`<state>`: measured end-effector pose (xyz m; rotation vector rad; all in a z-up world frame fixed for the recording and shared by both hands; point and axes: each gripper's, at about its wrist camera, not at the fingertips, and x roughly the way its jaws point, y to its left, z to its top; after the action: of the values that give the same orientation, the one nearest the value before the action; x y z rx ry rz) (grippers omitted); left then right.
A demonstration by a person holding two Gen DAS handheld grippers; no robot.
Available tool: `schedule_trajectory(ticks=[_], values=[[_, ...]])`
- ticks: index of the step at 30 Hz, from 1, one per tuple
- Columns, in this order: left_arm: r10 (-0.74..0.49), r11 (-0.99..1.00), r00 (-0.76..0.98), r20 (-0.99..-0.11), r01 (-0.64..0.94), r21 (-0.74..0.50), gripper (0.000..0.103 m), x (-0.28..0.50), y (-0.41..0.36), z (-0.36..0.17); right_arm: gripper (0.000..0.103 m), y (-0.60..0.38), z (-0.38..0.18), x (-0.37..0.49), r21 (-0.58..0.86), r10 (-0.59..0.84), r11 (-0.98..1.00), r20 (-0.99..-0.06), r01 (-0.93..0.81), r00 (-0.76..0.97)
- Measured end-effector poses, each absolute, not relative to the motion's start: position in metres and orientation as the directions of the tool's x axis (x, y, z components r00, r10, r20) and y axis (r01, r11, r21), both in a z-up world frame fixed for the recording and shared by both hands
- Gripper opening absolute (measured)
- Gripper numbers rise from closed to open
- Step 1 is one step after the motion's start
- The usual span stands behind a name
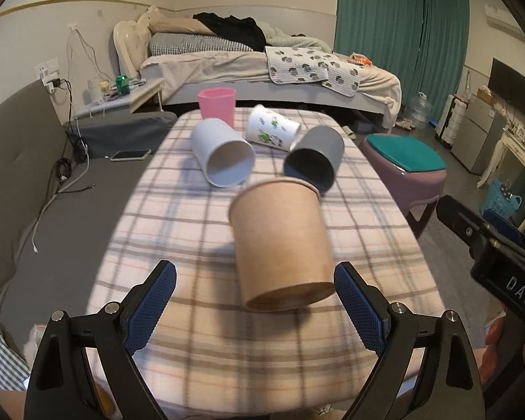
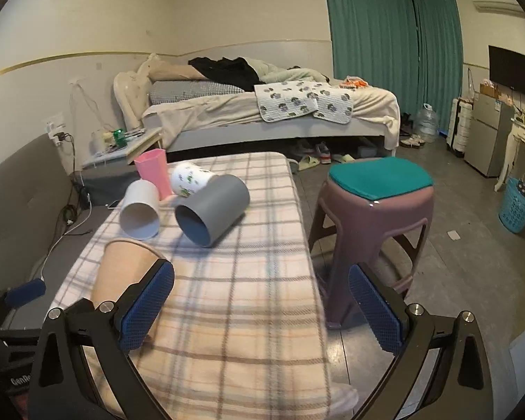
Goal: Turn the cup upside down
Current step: 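Carry the inverted tan cup with the right gripper toward the left gripper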
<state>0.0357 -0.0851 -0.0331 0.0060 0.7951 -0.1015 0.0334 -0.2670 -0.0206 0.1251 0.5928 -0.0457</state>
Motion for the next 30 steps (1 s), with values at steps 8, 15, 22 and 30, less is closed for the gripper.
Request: schedule_trajectory(ticks=[8, 15, 22, 30], values=[[-0.108, 0.994, 0.664, -0.740, 0.071, -0.081, 0.095, 0.048, -0.094, -0.058, 0.100, -0.285, -0.043, 0.047, 0.196, 0.023, 0.974, -0.598, 0.118, 0.801], [-0.141, 0.990, 0.622, -0.770, 0.086, -0.113, 0.093, 0.058, -0.101, -0.077, 0.100, -0.295, -0.055, 0.056, 0.222, 0.031, 0.965, -0.626, 0.140, 0.779], [-0.212, 0.977, 0.628, -0.748, 0.140, -0.159, 0.077, 0.065, -0.106, -0.083, 0.100, -0.292, -0.059, 0.058, 0.212, 0.037, 0.969, -0.635, 0.128, 0.772], [-0.144, 0.978, 0.617, -0.774, 0.209, -0.015, 0.077, 0.055, -0.112, -0.060, 0.100, -0.293, -0.060, 0.059, 0.216, 0.033, 0.967, -0.636, 0.137, 0.771]])
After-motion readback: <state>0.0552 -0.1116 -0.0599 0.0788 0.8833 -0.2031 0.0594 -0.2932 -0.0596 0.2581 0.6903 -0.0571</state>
